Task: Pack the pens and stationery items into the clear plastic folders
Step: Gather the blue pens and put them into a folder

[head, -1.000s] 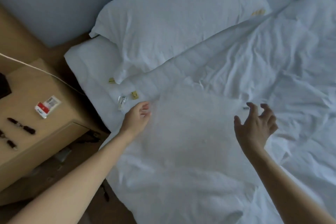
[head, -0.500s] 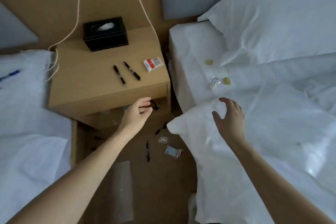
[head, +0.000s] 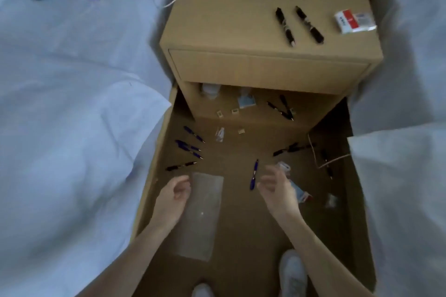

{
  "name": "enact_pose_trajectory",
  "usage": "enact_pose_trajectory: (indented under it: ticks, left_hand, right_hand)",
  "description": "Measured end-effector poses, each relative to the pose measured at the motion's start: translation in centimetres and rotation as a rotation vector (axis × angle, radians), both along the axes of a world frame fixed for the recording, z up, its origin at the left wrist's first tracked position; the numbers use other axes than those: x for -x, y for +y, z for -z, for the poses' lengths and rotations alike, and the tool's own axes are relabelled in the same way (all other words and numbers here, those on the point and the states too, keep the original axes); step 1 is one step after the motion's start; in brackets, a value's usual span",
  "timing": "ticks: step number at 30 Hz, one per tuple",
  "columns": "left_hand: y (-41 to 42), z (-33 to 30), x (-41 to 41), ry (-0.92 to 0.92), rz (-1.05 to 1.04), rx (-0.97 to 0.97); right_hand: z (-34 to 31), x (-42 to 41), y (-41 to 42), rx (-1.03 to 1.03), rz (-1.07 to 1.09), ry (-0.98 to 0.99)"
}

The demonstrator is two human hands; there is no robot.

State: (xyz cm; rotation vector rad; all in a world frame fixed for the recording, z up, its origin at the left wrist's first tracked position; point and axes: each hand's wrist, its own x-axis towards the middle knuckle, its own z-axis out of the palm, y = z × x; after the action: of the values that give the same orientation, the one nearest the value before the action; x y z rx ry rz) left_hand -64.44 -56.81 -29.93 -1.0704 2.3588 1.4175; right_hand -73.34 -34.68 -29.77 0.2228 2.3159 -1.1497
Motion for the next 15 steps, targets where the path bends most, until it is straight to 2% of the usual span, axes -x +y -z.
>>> enact_pose_trajectory:
  ticks: [3,9,15]
  left_hand:
    - [-0.8,8.7,-2.9,-0.072,-0.057,-0.014]
    - [-3.4,26.7,-7.0,-0.101,-0.129,0.105]
    - [-7.9,37.8,-7.9,-0.056,-0.021,0.312]
  right_hand:
    - [9.1,-0.8,-1.0,0.028,-0.007,-0.088]
    - [28.1,-0.1,-4.0,0.111,-0.101,-0.183]
    - [37.9,1.2,-7.7,0.160,-0.367,-0.098]
